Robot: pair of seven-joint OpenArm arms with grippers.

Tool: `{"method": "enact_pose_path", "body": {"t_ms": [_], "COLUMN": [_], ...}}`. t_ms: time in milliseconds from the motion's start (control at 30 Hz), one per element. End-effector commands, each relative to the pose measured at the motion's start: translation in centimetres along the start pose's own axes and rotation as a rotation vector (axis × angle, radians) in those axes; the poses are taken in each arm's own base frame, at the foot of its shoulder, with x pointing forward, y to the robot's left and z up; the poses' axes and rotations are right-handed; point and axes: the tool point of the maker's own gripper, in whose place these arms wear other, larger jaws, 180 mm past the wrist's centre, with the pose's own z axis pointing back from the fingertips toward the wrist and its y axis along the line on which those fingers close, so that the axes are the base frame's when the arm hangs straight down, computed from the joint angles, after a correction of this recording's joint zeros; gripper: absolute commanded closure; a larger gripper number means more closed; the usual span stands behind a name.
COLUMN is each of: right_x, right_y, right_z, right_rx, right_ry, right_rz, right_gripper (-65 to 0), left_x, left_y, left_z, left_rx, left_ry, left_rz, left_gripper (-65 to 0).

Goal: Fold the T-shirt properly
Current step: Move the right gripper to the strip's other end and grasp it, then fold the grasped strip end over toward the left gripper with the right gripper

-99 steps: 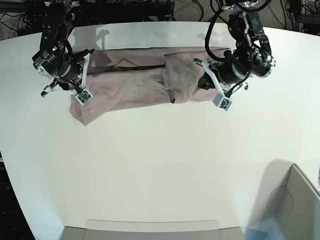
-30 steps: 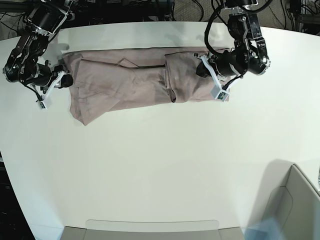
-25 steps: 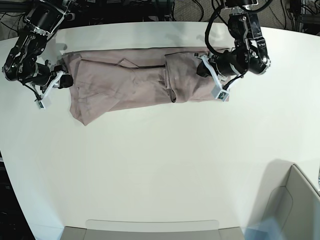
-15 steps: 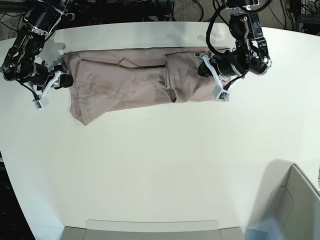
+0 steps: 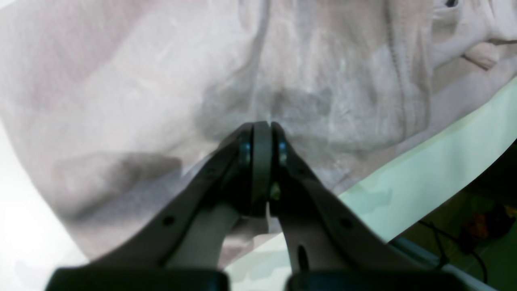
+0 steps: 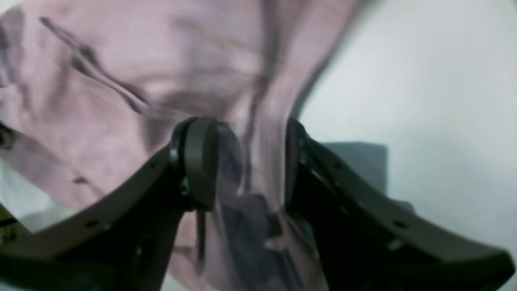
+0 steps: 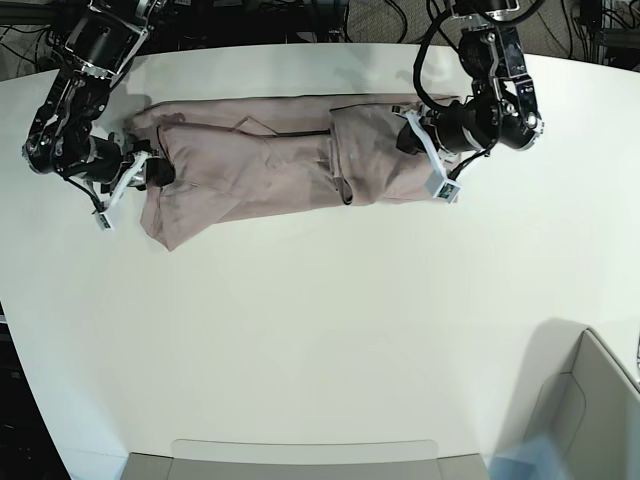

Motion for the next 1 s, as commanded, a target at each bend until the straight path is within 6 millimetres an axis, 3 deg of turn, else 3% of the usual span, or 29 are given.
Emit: {"method": "enact_pose_path", "body": {"t_ms": [0, 167, 367, 433, 533, 567, 767, 967], "right_x": [-0.6, -0.3, -0.9, -0.9, -1.0, -1.1, 1.0, 3.4], "right_y": [0.3, 2.7, 3.0, 2.8, 2.6, 2.3, -0.2, -5.1], "right_z": [-0.2, -1.4, -2.0, -2.0, -2.0, -1.9, -0.6, 3.3], "right_rx": [0.005, 0.088, 0.074, 0.064, 0.051, 0.039, -0.066, -0.215], "right_ry": [0.04, 0.029, 0.058, 0.066, 0.077, 0.084, 0.093, 0.004], "right_rz": [0.02, 0.041, 0.043, 0.045, 0.049, 0.053, 0.092, 0.002], "right_gripper": [-25.2, -25.2, -24.2, -17.9, -2.3, 0.0, 0.0, 0.0], "left_x": [1.2, 1.2, 1.2, 1.2, 1.2, 1.2, 1.1, 1.8], "left_y": [0.0, 0.0, 0.0, 0.0, 0.1, 0.1, 0.1, -0.1], "left_z": [0.4, 0.4, 0.4, 0.4, 0.5, 0.5, 0.5, 1.1], "left_rx": [0.002, 0.002, 0.002, 0.002, 0.005, 0.004, 0.005, 0.011], "left_ry": [-0.04, -0.04, -0.04, -0.04, -0.041, -0.042, -0.041, -0.066], "left_rz": [-0.021, -0.021, -0.021, -0.021, -0.017, -0.017, -0.016, -0.031], "left_gripper": [0.0, 0.0, 0.0, 0.0, 0.0, 0.0, 0.0, 0.0]}}
